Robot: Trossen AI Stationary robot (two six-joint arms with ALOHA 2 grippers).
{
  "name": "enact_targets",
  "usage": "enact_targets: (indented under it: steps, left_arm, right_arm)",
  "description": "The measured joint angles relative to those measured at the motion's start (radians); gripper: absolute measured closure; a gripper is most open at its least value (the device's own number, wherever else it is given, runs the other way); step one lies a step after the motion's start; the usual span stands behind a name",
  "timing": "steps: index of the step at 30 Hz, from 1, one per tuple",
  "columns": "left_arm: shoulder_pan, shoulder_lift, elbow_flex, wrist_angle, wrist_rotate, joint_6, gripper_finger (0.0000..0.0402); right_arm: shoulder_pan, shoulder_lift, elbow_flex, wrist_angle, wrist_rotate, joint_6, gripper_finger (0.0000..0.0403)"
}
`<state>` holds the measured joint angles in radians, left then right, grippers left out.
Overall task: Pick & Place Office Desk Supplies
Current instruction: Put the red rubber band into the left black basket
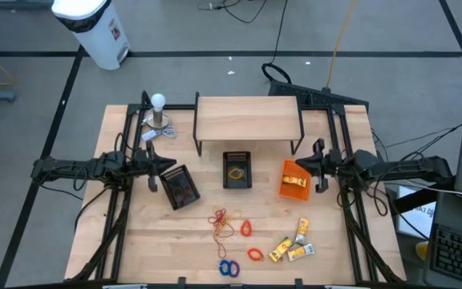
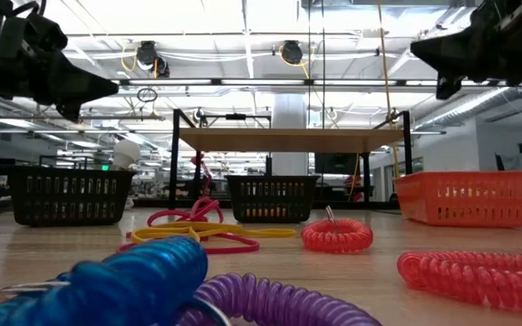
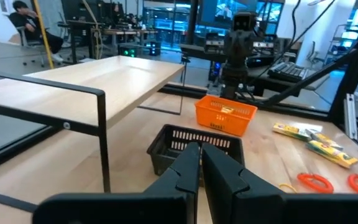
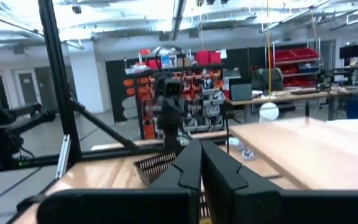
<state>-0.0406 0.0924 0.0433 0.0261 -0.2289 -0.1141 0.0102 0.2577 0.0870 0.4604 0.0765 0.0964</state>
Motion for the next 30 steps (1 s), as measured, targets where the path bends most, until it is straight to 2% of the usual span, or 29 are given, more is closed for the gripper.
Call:
enact_targets:
  steps: [6, 18, 23, 26, 30]
  left_arm:
    - [-0.001, 0.000, 0.000, 0.005, -0.068, 0.002, 0.0382]
    - [0.000, 0.000, 0.000, 0.000, -0.078, 0.012, 0.0383]
    - [0.001, 0.005, 0.000, -0.001, -0.155, -0.055, 0.0386]
    - [0.000, 0.046, 0.021, -0.014, -0.147, -0.057, 0.0398]
    - [0.000, 0.165, 0.144, -0.102, -0.187, -0.054, 0.0399]
  right_arm:
    - [0.000, 0.000, -0.025, 0.004, 0.004, -0.017, 0.0401]
    - [0.000, 0.000, -0.035, -0.016, 0.005, -0.092, 0.0402]
    - [0.000, 0.000, -0.036, -0.024, 0.005, -0.116, 0.0402]
    - [0.000, 0.000, -0.036, -0.024, 0.005, -0.110, 0.0402]
    - [0.000, 0.000, -0.036, -0.024, 0.005, -0.110, 0.0402]
